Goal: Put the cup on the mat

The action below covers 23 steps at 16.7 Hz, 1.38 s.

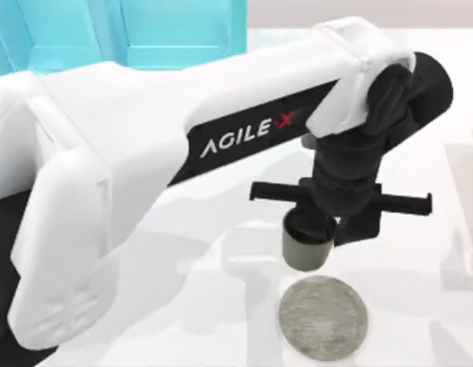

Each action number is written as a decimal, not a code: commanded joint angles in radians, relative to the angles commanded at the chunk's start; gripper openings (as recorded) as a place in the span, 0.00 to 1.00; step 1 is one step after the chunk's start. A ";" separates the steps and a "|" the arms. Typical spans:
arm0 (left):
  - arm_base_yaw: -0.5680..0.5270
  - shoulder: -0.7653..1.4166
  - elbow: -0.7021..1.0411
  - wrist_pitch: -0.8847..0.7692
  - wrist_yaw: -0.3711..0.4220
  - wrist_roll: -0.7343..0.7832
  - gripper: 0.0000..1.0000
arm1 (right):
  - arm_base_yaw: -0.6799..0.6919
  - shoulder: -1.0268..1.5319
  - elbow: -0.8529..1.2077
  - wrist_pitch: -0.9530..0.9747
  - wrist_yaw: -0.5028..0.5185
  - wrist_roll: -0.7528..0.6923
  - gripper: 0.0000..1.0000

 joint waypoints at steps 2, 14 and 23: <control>-0.048 0.007 0.024 -0.015 0.001 -0.122 0.00 | 0.000 0.000 0.000 0.000 0.000 0.000 1.00; -0.099 0.012 0.035 -0.017 0.001 -0.267 0.00 | 0.000 0.000 0.000 0.000 0.000 0.000 1.00; -0.095 0.018 -0.197 0.218 0.002 -0.257 0.00 | 0.000 0.000 0.000 0.000 0.000 0.000 1.00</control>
